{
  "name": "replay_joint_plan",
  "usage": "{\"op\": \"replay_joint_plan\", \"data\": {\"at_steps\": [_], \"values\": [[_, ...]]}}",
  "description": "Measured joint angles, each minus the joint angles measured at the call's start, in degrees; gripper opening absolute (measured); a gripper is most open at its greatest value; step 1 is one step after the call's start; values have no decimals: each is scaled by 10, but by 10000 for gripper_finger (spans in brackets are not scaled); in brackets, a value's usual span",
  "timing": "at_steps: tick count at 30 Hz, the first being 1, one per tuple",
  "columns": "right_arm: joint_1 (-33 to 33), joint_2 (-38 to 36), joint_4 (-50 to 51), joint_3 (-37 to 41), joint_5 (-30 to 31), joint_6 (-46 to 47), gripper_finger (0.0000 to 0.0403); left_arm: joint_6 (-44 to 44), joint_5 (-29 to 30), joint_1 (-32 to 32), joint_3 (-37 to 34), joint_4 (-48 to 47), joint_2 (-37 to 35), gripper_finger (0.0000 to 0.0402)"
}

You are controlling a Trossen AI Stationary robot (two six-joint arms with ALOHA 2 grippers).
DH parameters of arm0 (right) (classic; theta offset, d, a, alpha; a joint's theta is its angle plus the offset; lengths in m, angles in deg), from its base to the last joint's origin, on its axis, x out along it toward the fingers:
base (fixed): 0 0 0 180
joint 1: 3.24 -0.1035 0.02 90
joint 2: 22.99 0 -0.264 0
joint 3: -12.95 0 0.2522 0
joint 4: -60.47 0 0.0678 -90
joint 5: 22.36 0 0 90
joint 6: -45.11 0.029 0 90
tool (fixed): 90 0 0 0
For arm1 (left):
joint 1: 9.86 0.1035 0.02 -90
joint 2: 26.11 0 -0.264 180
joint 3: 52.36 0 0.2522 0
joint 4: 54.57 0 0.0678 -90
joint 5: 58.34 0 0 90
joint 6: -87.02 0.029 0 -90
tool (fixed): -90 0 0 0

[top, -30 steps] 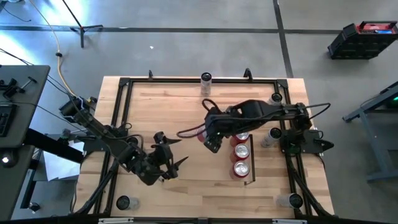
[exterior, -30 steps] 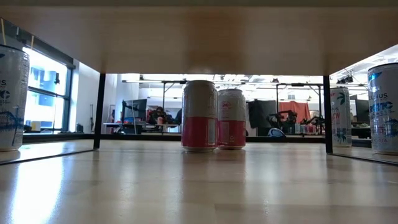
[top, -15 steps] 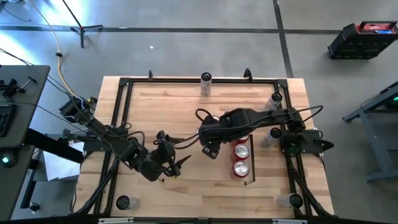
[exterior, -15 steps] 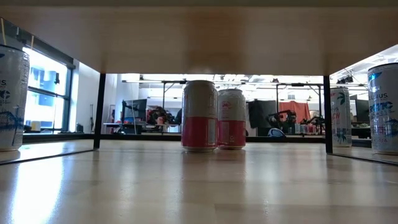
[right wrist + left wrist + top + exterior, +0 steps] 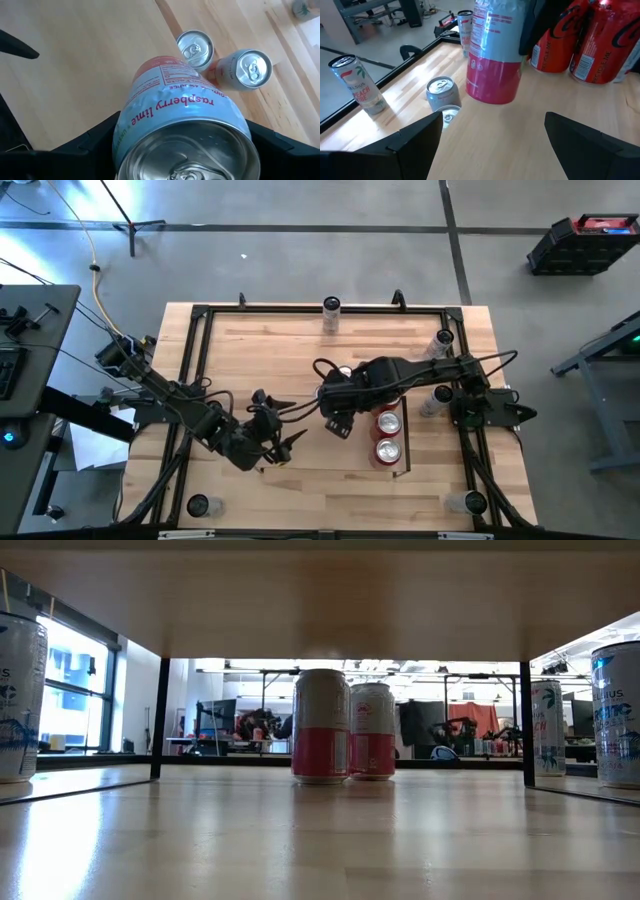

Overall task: Place canned beverage on shelf
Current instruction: Put the top pink and white bottle on the shelf

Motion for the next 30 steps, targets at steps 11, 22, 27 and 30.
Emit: {"op": "replay_joint_plan", "data": {"at_steps": [11,22,27,30], "values": [[0,0,0,0,-9,-29,301,-4,-28,0,0,0,0,341],[2,5,1,0,-21,-88,301,-4,-29,0,0,1,0,341],[10,8,0,0,-22,-122,302,-4,-29,0,0,2,0,341],[13,8,0,0,-23,-124,302,0,-29,1,0,5,0,341]]}}
